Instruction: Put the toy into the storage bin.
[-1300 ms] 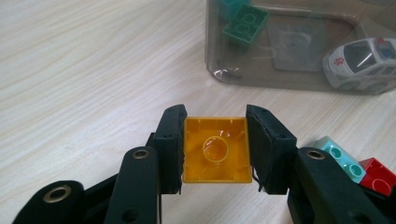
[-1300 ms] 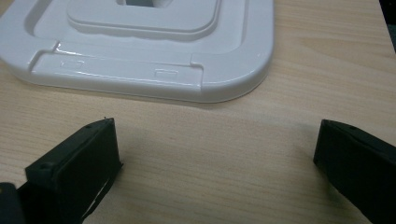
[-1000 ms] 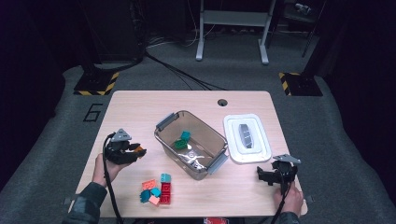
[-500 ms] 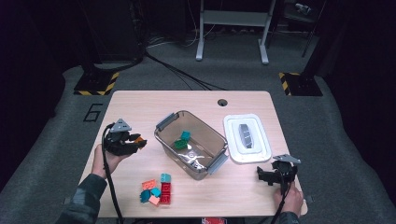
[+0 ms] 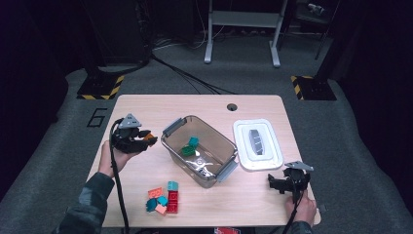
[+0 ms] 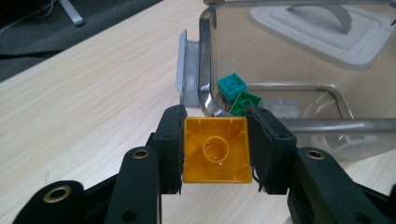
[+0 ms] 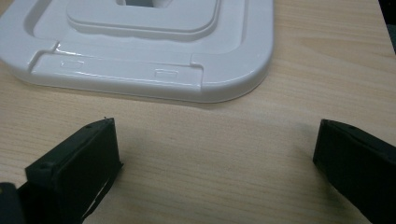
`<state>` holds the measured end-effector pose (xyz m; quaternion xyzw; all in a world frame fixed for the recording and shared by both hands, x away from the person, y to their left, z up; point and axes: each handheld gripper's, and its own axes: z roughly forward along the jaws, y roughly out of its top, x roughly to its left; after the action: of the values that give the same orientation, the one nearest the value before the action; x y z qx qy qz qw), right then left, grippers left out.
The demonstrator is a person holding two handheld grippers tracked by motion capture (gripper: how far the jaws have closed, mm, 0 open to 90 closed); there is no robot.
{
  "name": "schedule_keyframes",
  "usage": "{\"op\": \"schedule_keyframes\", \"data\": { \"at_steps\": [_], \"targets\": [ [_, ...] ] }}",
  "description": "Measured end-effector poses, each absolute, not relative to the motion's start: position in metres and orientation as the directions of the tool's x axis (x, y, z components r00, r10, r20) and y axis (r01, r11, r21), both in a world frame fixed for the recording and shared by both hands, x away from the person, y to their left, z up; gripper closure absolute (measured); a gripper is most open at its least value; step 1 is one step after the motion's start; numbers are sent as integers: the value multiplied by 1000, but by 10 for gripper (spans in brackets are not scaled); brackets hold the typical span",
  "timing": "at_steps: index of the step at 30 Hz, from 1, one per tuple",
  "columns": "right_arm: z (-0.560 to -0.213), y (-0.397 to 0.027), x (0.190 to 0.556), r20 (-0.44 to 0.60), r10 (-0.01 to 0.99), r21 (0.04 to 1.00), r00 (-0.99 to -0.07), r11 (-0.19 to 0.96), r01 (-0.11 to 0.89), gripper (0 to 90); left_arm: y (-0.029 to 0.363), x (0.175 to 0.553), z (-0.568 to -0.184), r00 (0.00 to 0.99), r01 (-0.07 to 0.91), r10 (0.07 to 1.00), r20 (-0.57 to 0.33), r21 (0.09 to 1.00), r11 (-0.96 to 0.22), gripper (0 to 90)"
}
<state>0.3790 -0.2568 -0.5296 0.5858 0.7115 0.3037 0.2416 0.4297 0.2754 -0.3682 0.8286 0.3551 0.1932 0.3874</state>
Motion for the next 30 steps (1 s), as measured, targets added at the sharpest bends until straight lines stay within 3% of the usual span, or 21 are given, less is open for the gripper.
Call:
{"op": "schedule_keyframes", "data": {
  "at_steps": [20,30],
  "targets": [
    [-530,-257,379,13,981,715,-195,127,688,0,237,451,-356,712,403,698,73,772,-491,590],
    [-530,-257,379,8,980,714,-197,133,688,0,212,455,-375,731,421,681,35,762,-492,590]
  ]
}}
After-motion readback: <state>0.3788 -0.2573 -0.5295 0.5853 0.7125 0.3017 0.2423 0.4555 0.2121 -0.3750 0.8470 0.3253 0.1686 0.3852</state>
